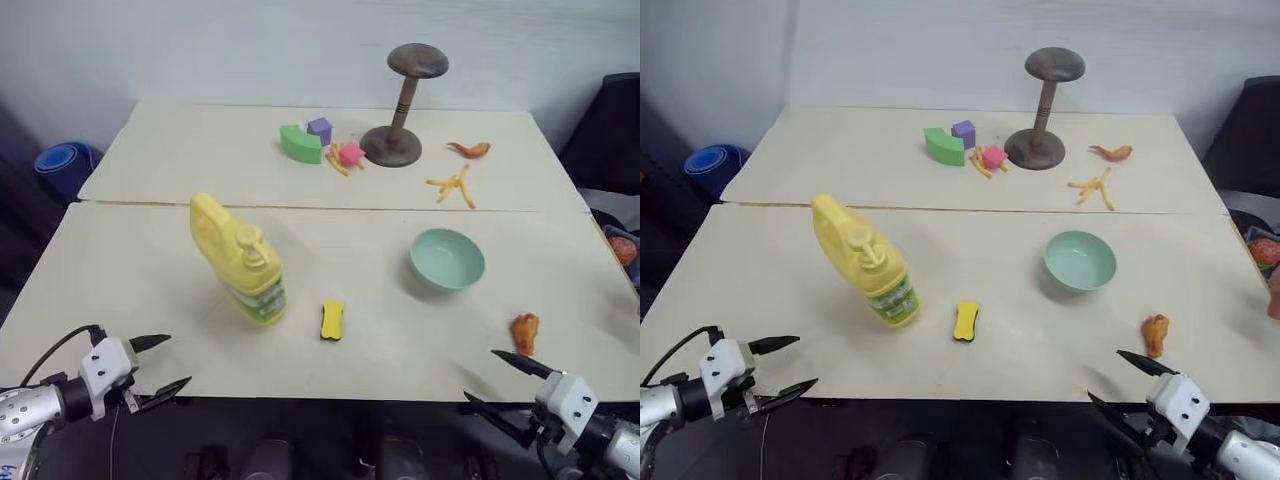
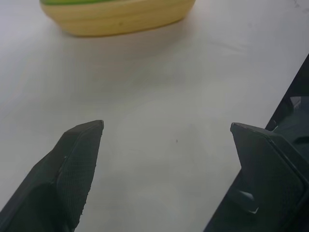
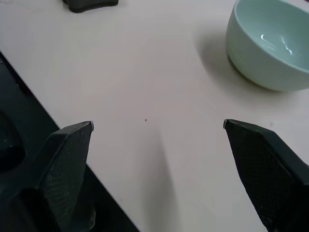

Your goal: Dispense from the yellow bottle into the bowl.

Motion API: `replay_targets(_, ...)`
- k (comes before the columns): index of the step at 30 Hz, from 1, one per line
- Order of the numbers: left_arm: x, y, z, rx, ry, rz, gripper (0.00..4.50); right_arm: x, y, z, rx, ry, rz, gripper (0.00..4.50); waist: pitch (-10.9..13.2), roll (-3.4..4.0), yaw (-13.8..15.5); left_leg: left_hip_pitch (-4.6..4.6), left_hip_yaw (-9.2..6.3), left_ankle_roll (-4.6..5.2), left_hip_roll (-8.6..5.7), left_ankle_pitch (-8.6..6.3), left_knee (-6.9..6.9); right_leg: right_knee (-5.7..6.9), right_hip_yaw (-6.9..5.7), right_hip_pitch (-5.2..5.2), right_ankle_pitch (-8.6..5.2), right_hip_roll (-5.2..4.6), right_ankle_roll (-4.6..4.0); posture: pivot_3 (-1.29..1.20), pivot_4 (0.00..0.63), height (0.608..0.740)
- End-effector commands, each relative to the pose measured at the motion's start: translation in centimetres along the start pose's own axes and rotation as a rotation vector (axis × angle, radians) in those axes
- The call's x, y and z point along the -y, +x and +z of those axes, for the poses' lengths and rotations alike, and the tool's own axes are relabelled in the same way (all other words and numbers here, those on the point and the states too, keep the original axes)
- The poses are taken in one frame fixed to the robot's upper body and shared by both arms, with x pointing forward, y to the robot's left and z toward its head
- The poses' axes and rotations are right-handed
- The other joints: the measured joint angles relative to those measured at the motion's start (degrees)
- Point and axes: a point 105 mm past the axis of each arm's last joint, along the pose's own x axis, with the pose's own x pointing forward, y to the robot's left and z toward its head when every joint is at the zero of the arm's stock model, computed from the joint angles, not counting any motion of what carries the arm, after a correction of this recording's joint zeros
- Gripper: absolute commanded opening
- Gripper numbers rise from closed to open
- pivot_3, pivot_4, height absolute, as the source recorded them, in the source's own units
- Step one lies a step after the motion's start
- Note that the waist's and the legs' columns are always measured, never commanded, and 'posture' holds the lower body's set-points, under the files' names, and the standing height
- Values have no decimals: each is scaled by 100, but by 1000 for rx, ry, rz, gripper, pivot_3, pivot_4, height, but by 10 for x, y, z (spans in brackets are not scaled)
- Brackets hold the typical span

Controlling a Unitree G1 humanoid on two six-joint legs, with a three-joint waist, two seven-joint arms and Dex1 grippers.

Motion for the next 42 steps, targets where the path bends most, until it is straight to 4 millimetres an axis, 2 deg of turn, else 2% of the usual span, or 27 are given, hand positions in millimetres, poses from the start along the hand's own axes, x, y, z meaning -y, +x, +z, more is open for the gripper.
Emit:
replay_targets(1,1,0,15,63,3,-6,4477,-1,15,24,76,3,51,4500,1,1,-11,0,0,-1,1,0,0,1,0,0,0,1,0,0,150,740)
replay_targets(5,9,7,34,147,-72,-68,4477,-19,55,65,140,78,187,4500,3,4,5,0,3,-32,3,17,0,12,4,-1,-1,1,-3,0,150,740)
replay_targets(6,13,8,43,197,-118,-121,4477,-27,74,80,163,111,245,4500,2,2,9,2,2,-33,3,17,0,15,4,-2,-2,1,-5,0,150,740)
replay_targets(8,18,12,51,234,-138,-168,4477,-42,110,98,143,116,344,4500,-1,-9,-18,4,0,-34,5,18,0,18,3,-4,-2,1,-9,0,150,740)
replay_targets(10,21,17,52,227,-124,-182,4477,-49,135,104,116,82,383,4500,0,-8,-1,2,-2,-31,5,19,3,25,2,-16,-2,0,-18,0,150,740)
replay_targets(13,22,20,55,229,-117,-190,4477,-55,167,104,60,24,422,4500,0,-2,34,-7,-14,-49,5,23,1,30,-14,-26,-9,4,-28,0,150,740)
replay_targets(17,23,22,57,238,-109,-181,4477,-59,203,104,-13,-80,444,4500,-9,-21,-16,-21,-13,-44,-5,27,3,30,-19,-22,-4,12,-19,0,150,740)
replay_targets(19,25,22,58,242,-107,-179,4477,-60,215,106,-31,-82,466,4500,-9,-21,-63,-21,1,-34,-11,30,8,24,-17,-19,3,9,-6,0,150,740)
replay_targets(21,26,21,58,246,-109,-173,4477,-58,223,106,-33,-91,488,4500,-9,-21,-111,-15,2,-33,-11,30,8,22,-16,-13,5,9,-3,0,150,740)
replay_targets(24,31,21,56,247,-120,-180,4477,-56,226,88,-108,-105,528,4500,-8,-20,-132,-15,-1,-36,-8,32,8,25,-20,-13,5,10,-2,0,150,740)
replay_targets(27,32,23,56,249,-121,-185,4477,-61,223,71,-165,-83,584,4500,-8,-19,-134,-13,-1,-43,-5,35,8,29,-20,-13,5,13,-2,0,150,740)
replay_targets(31,30,25,56,258,-117,-178,4477,-72,219,63,-184,-50,644,4500,-9,-21,-139,-2,0,-47,-2,38,8,38,-18,-6,5,14,-3,0,150,740)
replay_targets(33,30,27,55,260,-117,-178,4477,-71,224,65,-152,-61,612,4500,-10,-22,-141,1,0,-49,-2,38,8,40,-17,-6,5,13,-3,0,150,740)
replay_targets(35,29,29,55,264,-112,-173,4500,-67,230,70,-108,-55,569,4134,-10,-22,-152,2,0,-51,-1,40,8,42,-17,-7,5,13,-4,0,150,740)
replay_targets(38,29,31,55,269,-110,-176,4500,-71,224,67,-120,-66,612,3603,-8,-19,-174,2,3,-56,2,41,7,49,-14,-10,4,19,-5,0,150,740)
replay_targets(40,30,32,55,275,-106,-185,4500,-72,220,68,-103,-62,627,3531,-8,-19,-158,2,3,-57,3,41,7,49,-14,-11,3,19,-6,0,150,740)
replay_targets(42,34,34,59,293,-106,-215,4500,-71,213,87,21,-57,639,3531,-9,-20,-140,0,3,-57,3,41,7,46,-15,-10,3,19,-6,0,150,740)
